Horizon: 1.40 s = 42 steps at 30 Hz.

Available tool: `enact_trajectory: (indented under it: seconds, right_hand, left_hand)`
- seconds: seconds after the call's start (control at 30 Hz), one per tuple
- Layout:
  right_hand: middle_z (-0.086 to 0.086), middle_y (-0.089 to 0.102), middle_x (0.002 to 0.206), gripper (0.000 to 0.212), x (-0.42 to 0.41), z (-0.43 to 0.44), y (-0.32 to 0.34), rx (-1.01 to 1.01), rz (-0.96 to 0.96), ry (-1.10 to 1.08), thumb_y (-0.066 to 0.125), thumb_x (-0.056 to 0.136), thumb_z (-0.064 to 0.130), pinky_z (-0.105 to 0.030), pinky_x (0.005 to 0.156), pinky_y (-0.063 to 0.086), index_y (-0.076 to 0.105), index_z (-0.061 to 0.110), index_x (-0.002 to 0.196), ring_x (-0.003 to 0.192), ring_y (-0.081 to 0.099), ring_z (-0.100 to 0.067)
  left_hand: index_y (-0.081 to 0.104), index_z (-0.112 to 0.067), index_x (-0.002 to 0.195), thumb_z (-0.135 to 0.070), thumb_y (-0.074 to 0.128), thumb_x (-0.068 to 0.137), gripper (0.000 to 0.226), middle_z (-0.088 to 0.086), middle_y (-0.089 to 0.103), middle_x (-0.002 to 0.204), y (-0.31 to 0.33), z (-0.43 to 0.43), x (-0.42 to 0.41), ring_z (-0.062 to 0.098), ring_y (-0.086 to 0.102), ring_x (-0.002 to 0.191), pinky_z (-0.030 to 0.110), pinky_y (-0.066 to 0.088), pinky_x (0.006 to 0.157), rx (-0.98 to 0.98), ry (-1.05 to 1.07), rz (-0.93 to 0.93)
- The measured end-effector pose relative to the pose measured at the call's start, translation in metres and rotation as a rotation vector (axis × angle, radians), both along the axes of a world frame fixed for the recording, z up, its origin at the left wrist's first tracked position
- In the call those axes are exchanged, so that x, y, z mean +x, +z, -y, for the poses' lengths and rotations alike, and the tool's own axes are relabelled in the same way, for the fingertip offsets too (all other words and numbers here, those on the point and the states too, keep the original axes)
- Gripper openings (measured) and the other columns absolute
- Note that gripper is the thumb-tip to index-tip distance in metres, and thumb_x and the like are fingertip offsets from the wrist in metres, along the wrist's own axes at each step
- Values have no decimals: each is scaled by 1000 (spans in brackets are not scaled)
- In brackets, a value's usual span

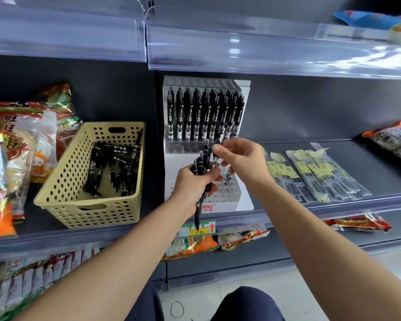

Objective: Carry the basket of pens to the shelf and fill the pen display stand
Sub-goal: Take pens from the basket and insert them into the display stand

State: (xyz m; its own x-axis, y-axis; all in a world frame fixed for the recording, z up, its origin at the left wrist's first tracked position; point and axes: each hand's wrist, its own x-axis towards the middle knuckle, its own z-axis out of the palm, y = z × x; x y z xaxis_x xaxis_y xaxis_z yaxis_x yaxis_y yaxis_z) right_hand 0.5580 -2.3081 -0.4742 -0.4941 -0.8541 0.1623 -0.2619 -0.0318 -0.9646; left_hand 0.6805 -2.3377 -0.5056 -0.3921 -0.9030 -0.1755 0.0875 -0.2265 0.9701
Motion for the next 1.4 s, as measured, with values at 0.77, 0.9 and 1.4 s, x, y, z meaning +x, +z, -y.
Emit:
enact_trajectory:
  seconds: [0.77, 0.9, 1.4]
  right_hand:
    - [-9, 58, 74, 15, -11, 7, -4, -25, -732, -265, 56, 90, 11, -31, 57, 36, 60, 3, 78, 65, 47, -23]
    - [-9, 63, 73, 15, -10, 8, -13, 13, -762, -286, 58, 89, 13, -33, 59, 44, 62, 2, 79, 65, 53, -25]
    - [-11, 67, 65, 22, -7, 8, -25, 313, -744, -307, 60, 86, 20, -26, 52, 47, 69, 5, 72, 61, 61, -30]
  left_hand:
    - [61, -8, 100, -36, 55, 95, 29, 2, 59, 68, 7, 11, 2, 15, 47, 51, 28, 39, 50, 18, 104, 81]
    - [57, -11, 91, -30, 53, 98, 21, 5, 62, 73, 10, 9, 0, 15, 46, 55, 28, 38, 50, 35, 76, 81]
    - [60, -14, 108, -16, 57, 95, 14, 3, 51, 74, 4, 15, 0, 15, 50, 64, 28, 49, 61, 31, 89, 105]
